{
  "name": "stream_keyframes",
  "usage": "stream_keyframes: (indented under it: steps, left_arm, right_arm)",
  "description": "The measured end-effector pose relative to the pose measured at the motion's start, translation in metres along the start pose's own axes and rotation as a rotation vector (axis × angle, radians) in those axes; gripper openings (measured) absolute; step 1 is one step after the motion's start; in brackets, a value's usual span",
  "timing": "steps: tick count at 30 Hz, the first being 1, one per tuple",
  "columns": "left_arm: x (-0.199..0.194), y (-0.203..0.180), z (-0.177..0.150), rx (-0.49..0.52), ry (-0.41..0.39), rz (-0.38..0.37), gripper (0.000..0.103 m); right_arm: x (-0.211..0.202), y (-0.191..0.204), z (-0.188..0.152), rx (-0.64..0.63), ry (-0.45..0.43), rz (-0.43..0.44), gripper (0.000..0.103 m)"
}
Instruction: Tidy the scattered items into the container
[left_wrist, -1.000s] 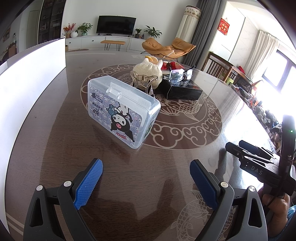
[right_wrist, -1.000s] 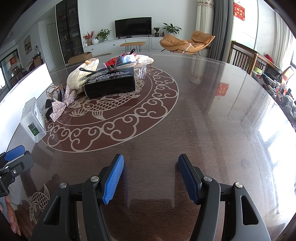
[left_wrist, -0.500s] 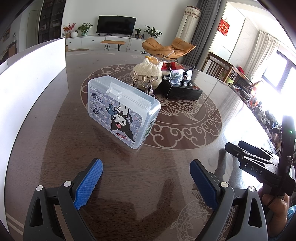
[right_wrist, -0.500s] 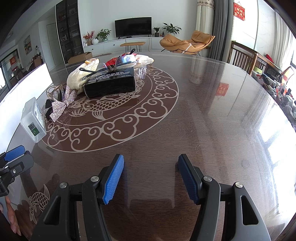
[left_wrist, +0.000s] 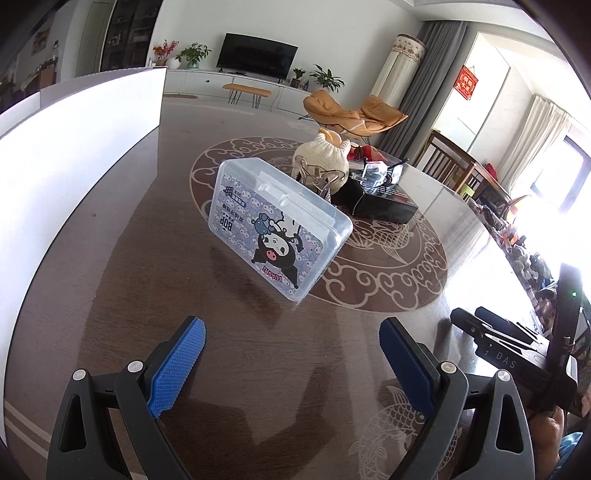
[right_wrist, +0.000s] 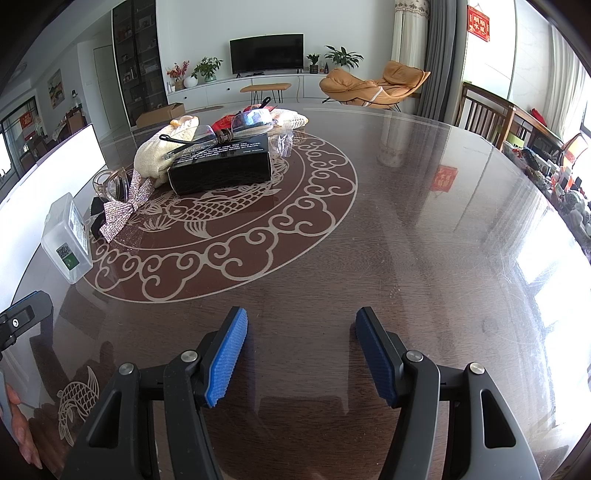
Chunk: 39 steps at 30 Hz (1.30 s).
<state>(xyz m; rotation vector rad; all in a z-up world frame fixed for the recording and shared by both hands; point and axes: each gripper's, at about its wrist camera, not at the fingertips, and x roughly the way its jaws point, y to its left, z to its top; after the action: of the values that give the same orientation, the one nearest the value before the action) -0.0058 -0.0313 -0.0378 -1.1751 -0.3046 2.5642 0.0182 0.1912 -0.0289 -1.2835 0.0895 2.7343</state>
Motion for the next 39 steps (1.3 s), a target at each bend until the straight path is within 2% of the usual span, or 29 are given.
stream_keyframes:
  steps: [1,4,5,8,11,12,14,18,19,22,25,31,36,39]
  left_arm:
    - [-0.003,0.001,-0.001,-0.011,-0.012,0.010,0.096]
    - [-0.015,-0.001,-0.008,0.015,-0.047,0.057,0.096]
    - [-0.018,-0.004,-0.011,0.041,-0.051,0.080,0.096]
    - [-0.026,-0.007,-0.021,0.095,-0.046,0.121,0.096]
    - [-0.038,-0.003,-0.028,0.094,-0.051,0.136,0.096]
    - [-0.042,-0.001,-0.029,0.088,-0.055,0.141,0.096]
    - [-0.051,0.010,-0.030,0.065,-0.063,0.156,0.096]
    - [-0.060,0.028,-0.034,0.006,-0.069,0.170,0.096]
    - [-0.059,0.030,-0.034,-0.002,-0.064,0.172,0.096]
    - [-0.053,0.027,-0.030,0.012,-0.047,0.170,0.096]
    - [-0.042,0.020,-0.019,0.032,-0.027,0.147,0.096]
    - [-0.012,0.018,0.020,0.005,-0.017,0.101,0.096]
    - [0.034,0.025,0.046,0.040,0.086,0.177,0.096]
    - [0.048,0.024,0.053,0.082,0.096,0.240,0.097]
  right_arm:
    - [0.000,0.003,0.001,-0.001,0.009,0.030,0.062]
    - [-0.006,0.023,0.015,0.005,0.008,0.243,0.062]
    - [-0.007,0.035,0.022,-0.023,-0.005,0.265,0.062]
    - [0.001,0.077,0.051,-0.109,-0.030,0.258,0.062]
    - [0.014,0.107,0.075,-0.160,-0.065,0.229,0.062]
    - [0.019,0.116,0.081,-0.182,-0.055,0.243,0.062]
    - [0.023,0.134,0.085,-0.239,-0.017,0.341,0.062]
    - [-0.001,0.157,0.074,-0.381,-0.004,0.597,0.062]
    - [-0.006,0.157,0.070,-0.392,-0.006,0.615,0.062]
    - [-0.013,0.137,0.060,-0.338,-0.014,0.589,0.062]
    - [-0.006,0.105,0.042,-0.257,0.022,0.526,0.062]
    - [0.003,0.050,0.008,-0.145,0.097,0.447,0.062]
    - [0.001,0.035,0.006,-0.124,0.096,0.433,0.062]
    - [0.004,0.045,0.021,-0.132,0.083,0.448,0.062]
